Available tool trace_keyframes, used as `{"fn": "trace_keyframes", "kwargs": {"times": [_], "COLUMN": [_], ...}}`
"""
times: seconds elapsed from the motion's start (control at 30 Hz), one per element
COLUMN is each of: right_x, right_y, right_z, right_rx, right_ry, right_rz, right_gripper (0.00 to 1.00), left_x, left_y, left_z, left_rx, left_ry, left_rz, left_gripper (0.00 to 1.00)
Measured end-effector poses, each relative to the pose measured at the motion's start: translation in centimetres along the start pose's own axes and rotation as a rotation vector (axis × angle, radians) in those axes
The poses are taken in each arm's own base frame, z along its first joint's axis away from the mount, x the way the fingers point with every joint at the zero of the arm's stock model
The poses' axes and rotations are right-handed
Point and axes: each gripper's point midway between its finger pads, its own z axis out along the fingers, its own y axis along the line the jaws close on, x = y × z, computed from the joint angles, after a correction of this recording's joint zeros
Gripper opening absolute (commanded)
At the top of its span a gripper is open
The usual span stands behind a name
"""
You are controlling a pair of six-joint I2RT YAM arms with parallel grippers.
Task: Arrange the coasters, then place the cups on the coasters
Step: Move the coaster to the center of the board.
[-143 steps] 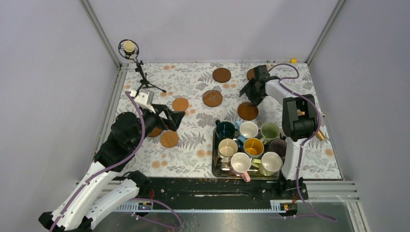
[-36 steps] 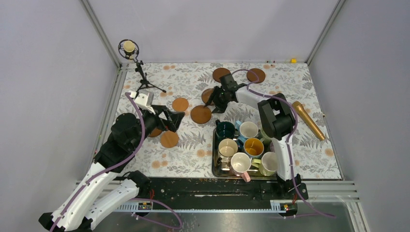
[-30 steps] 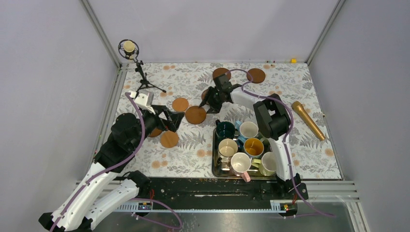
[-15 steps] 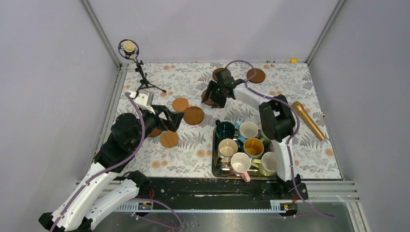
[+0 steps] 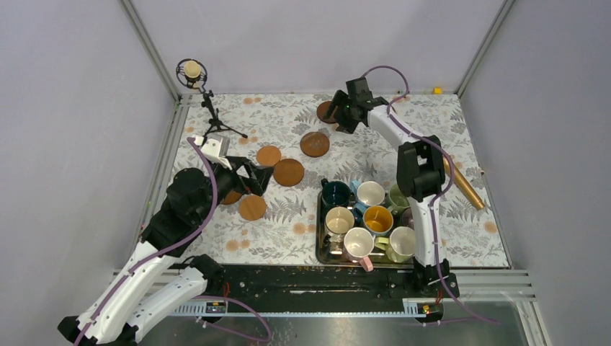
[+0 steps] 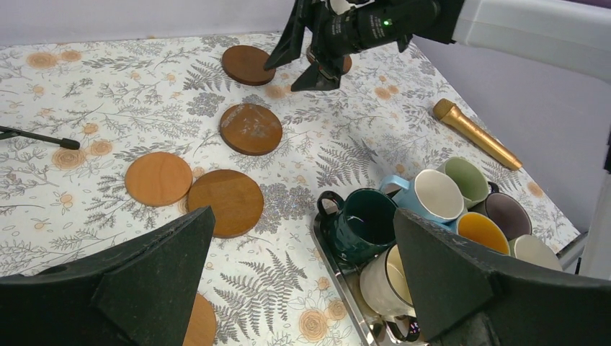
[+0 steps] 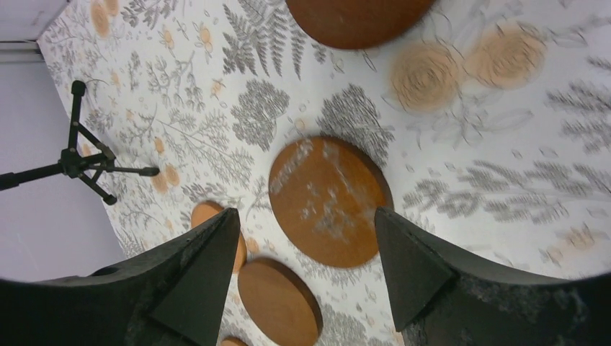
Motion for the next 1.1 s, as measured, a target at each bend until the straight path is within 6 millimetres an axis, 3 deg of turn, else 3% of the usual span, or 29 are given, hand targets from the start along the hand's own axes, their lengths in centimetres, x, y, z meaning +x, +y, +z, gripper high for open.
{"fn": "trace_keyframes", "kwargs": {"times": [0.17, 0.3, 0.47, 0.67, 1.1], "right_x": [-0.8, 0.0, 0.9, 1.1, 3.8], "right_y": [0.6, -0.6, -1.6, -1.0, -0.3], "right_z": [3.2, 5.1, 5.3, 5.5, 6.0], "right_rx": [-0.006, 0.037, 0.077, 0.057, 0.060], "right_ry": [0.014, 0.058, 0.095, 0.107, 0.175], "right_rz": [-0.012, -0.005, 0.014, 0.021, -0.032], "right_gripper": [0.74, 0.74, 0.73, 0.70, 0.69], "left_x": [0.0, 0.1, 0.1, 0.2, 0.2], "left_y": [0.2, 0.3, 0.3, 0.3, 0.3], "left_z": [0.1, 0.1, 0.2, 0.2, 0.2], "left_rx": [-0.010, -0.015, -0.017, -0.017, -0.017], "left_ry": [0.000, 0.001, 0.004, 0.005, 0.004], "left_rz": [0.003, 0.003, 0.004, 0.004, 0.004], "left_gripper": [0.99, 0.99, 0.99, 0.99, 0.99]}}
